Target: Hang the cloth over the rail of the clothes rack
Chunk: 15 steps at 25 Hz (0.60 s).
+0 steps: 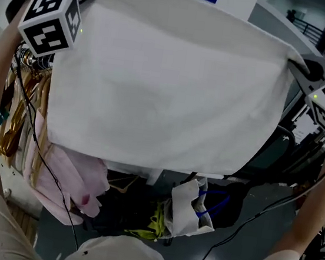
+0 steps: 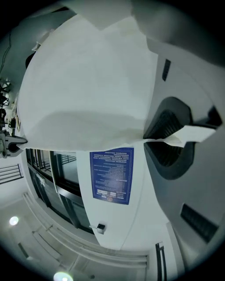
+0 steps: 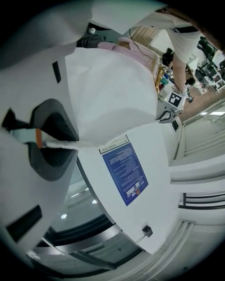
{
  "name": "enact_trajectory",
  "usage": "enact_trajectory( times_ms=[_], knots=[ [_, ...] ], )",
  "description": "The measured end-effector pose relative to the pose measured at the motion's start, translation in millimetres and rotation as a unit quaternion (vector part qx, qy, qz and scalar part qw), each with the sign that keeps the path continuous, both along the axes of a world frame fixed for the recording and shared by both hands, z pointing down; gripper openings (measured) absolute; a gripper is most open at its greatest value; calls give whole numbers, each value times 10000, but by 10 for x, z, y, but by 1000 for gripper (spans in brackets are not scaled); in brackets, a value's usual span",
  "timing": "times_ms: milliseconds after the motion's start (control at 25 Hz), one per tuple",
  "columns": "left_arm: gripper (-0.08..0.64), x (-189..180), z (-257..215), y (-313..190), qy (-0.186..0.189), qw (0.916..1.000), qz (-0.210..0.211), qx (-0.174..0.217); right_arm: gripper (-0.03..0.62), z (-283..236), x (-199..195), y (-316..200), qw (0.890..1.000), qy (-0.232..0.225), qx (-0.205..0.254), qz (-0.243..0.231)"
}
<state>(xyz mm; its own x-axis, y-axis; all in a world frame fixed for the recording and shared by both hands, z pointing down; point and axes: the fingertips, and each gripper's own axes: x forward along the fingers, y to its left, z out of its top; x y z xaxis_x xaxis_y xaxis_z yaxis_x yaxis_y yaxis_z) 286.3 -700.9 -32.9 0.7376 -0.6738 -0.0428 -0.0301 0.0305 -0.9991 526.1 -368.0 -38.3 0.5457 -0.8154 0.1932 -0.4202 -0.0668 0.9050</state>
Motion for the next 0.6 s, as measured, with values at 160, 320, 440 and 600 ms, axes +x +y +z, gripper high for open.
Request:
enact_trajectory(
  times_ms=[160, 320, 440, 600],
  knots=[
    [21, 225, 277, -129, -347, 9993, -40, -136, 29, 264, 202, -122, 9993, -106, -345, 12],
    [21, 398, 394, -160, -646, 9977, -110, -145, 29, 424, 367, -200, 9977, -226, -632, 80],
    [21, 455, 516, -221, -813, 9964, -133, -205, 29, 555, 453, -292, 9960, -366, -817, 81],
    [21, 501, 709, -265, -1015, 9944, -99, -265, 29, 806, 526, -392, 9912, -648, -1157, -18]
  ],
)
